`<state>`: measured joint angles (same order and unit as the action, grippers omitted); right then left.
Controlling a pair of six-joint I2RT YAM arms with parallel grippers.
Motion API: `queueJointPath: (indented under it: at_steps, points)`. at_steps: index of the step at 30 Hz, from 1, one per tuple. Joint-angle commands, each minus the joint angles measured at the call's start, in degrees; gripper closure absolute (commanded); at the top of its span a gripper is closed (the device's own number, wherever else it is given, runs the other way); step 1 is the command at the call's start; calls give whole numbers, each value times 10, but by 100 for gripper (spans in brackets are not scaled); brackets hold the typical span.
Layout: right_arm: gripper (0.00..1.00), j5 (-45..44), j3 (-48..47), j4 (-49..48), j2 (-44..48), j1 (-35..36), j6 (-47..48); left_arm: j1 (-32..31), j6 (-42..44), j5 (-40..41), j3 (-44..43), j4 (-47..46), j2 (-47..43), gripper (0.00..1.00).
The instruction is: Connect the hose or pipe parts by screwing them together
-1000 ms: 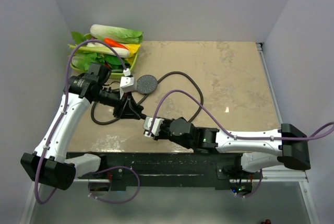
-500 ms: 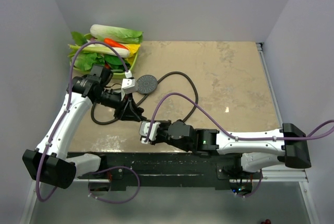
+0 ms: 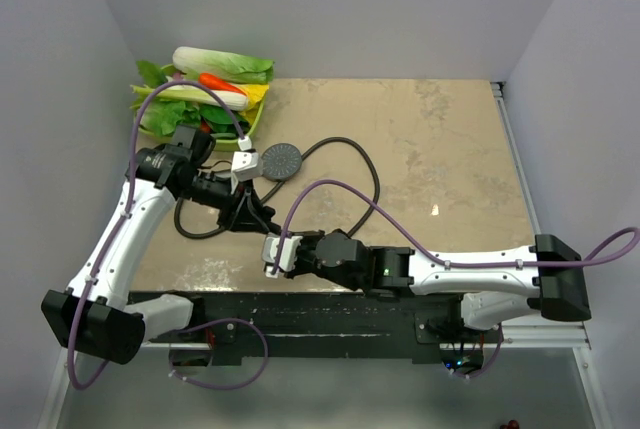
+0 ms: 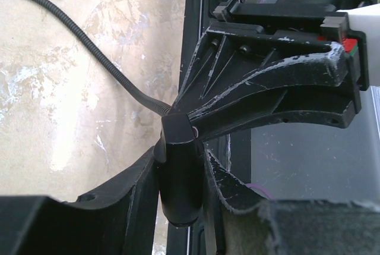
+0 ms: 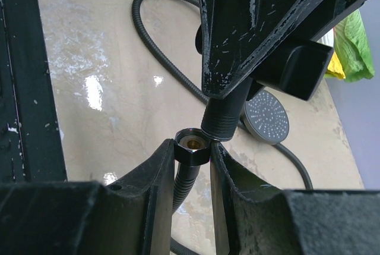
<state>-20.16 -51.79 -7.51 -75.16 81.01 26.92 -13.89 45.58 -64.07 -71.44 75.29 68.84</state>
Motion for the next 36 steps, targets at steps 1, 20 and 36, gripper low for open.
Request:
queueJointPath:
  at_steps: [1,20,36]
  points:
    - [100,-18,-21,-35,2,3,16,0,-4,-26,-12,1,-21,100]
    - [100,-5,-46,-37,7,-6,15,-4,-8,-25,7,-15,-19,100]
    - [100,9,-56,-42,-4,-13,-2,-6,-20,-36,8,-35,-29,100]
